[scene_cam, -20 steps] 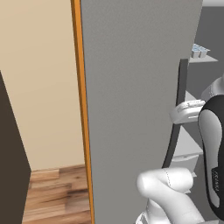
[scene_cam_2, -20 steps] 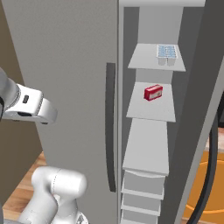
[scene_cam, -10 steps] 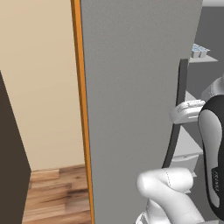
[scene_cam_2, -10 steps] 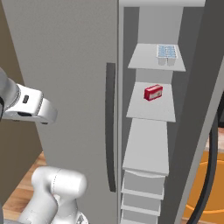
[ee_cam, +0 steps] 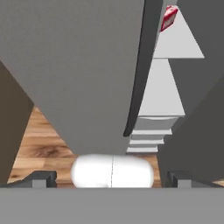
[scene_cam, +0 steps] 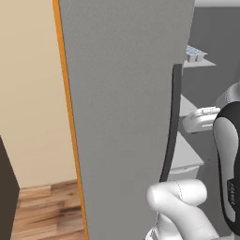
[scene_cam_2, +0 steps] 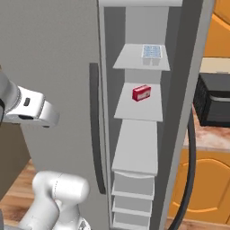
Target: Open the freezer door, pick up the ice cube tray from the freezer, and place it on the dining counter.
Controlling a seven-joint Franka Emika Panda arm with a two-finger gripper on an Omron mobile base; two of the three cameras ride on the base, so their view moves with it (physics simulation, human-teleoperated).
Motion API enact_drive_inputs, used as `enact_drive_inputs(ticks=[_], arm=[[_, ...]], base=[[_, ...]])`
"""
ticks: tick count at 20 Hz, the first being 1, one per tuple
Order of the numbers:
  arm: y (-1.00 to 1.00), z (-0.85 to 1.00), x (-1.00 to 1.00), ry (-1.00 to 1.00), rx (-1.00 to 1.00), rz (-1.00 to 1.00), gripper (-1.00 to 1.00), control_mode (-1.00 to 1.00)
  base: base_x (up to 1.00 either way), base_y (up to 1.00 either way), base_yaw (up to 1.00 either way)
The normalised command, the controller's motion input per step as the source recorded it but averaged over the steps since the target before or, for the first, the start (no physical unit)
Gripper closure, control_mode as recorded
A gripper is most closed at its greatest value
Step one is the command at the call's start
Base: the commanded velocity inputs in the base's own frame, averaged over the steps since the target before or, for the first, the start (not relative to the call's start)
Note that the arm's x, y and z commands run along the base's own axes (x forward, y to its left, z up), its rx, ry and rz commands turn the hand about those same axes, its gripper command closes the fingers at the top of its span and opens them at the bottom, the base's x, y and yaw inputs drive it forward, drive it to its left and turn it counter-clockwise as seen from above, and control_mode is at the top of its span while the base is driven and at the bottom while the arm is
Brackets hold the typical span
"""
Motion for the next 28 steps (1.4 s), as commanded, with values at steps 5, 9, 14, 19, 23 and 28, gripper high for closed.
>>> enact_drive_inputs(ticks=[5,9,14,19,23,28], arm=[[0.00,0.00,0.00,0.00,0.00,0.00,-1.00,1.00],[0.00,0.00,0.00,0.00,0.00,0.00,-1.00,1.00],[0.00,0.00,0.00,0.00,0.00,0.00,-1.00,1.00],[0.00,0.00,0.00,0.00,0.00,0.00,-1.00,1.00],[0.00,0.00,0.00,0.00,0.00,0.00,-1.00,1.00],[0.00,0.00,0.00,0.00,0.00,0.00,-1.00,1.00]], base=[[0.00,-0.31,-0.28],[0.02,-0.18,-0.30],[0.12,-0.15,-0.31],[0.24,-0.35,-0.28],[0.24,-0.51,-0.17],[0.30,-0.51,-0.12]])
